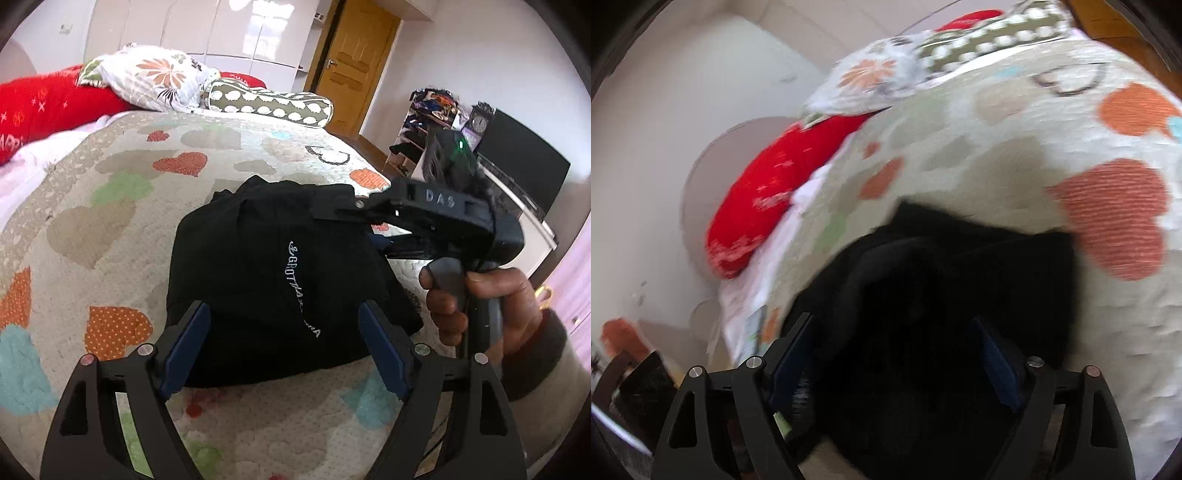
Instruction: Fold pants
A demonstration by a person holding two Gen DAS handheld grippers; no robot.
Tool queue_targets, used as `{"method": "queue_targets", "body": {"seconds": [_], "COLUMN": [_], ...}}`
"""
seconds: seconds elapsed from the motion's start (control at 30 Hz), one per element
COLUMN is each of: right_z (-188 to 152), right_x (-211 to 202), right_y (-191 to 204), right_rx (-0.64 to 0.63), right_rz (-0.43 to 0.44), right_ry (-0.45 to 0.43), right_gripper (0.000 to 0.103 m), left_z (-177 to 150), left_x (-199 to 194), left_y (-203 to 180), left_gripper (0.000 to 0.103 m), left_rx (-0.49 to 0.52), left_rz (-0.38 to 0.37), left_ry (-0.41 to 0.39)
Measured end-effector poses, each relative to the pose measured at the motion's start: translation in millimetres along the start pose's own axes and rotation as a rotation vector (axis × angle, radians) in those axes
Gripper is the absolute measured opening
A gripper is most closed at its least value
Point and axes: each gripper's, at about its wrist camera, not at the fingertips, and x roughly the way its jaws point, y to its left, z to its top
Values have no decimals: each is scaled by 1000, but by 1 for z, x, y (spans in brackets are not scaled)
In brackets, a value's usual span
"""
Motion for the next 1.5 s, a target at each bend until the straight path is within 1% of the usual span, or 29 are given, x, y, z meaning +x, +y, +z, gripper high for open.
{"method": "queue_targets", "body": {"seconds": [0.1,0.13,0.17,0.2,0.23,0.27,0.3,0.33,0.4,0.47,0.53,0.57,0.63,0.67,0.7,0.73,0.77,0.83,0.9,0.93,0.97,1.07,1.17,1.27,1.3,1.33,1.37,1.47,1.5], "right_z": [-4,-4,-6,-8,-9,-8,-7,-7,-8,-11,-18,-24,-34,-37,-38,-36,-31,-19,-1,8,14,36,50,62,62,62,61,58,63], "right_x": [1,0,0,0,-3,-8,-21,-33,-57,-79,-83,-76,-53,-46,-50,-56,-66,-83,-93,-91,-86,-39,15,63,70,79,84,88,86], "right_y": [18,22,27,33,39,41,45,50,57,47,28,15,-8,-15,-20,-20,-16,-8,6,14,21,45,53,45,42,39,40,57,62], "right_rx": [-45,-61,-97,-142,-191,-195,-205,-233,-287,-262,-222,-190,-151,-140,-114,-98,-99,-144,-213,-245,-268,-383,-446,-462,-462,-465,-477,-587,-598], "right_rz": [-3,1,-12,-46,-100,-94,-51,-44,-65,-72,-106,-142,-226,-265,-245,-224,-226,-271,-321,-329,-326,-274,-267,-295,-296,-278,-247,-279,-276], "right_ry": [2,-5,-4,-2,-4,-11,-32,-51,-96,-125,-104,-71,22,42,25,13,-13,-64,-109,-118,-115,-44,70,163,180,203,230,225,204], "right_gripper": [87,85,80,44,20,20,19,19,19,19,20,21,33,34,35,40,44,53,57,57,57,57,53,52,46,22,10,7,6], "left_z": [0,1,1,2,3,6,10,13,19,24,23,22,19,17,16,15,14,14,13,11,10,8,7,6,5,5,5,7,8], "left_x": [0,1,1,2,0,-3,-7,-12,-19,-21,-11,-2,12,18,21,24,25,28,33,34,35,37,37,39,40,41,42,41,41], "left_y": [2,3,4,5,6,7,8,10,15,22,26,26,23,20,17,15,13,13,16,18,19,20,20,20,21,21,22,25,25], "left_gripper": [83,83,83,83,83,83,83,83,83,83,83,83,83,83,83,83,83,83,83,83,83,83,83,83,83,83,83,83,83], "left_rx": [-1,-8,-14,-17,-19,-21,-19,-17,-24,-58,-88,-99,-103,-94,-81,-65,-52,-52,-74,-82,-91,-104,-109,-111,-112,-112,-113,-130,-132], "left_rz": [-3,-6,-5,-3,-7,-11,-5,4,14,12,6,9,-3,-6,0,12,25,30,25,24,21,20,18,13,14,15,13,6,9], "left_ry": [2,1,3,5,6,5,-5,-22,-50,-69,-50,-20,25,44,55,61,62,67,76,81,86,90,90,96,97,99,102,105,101]}}
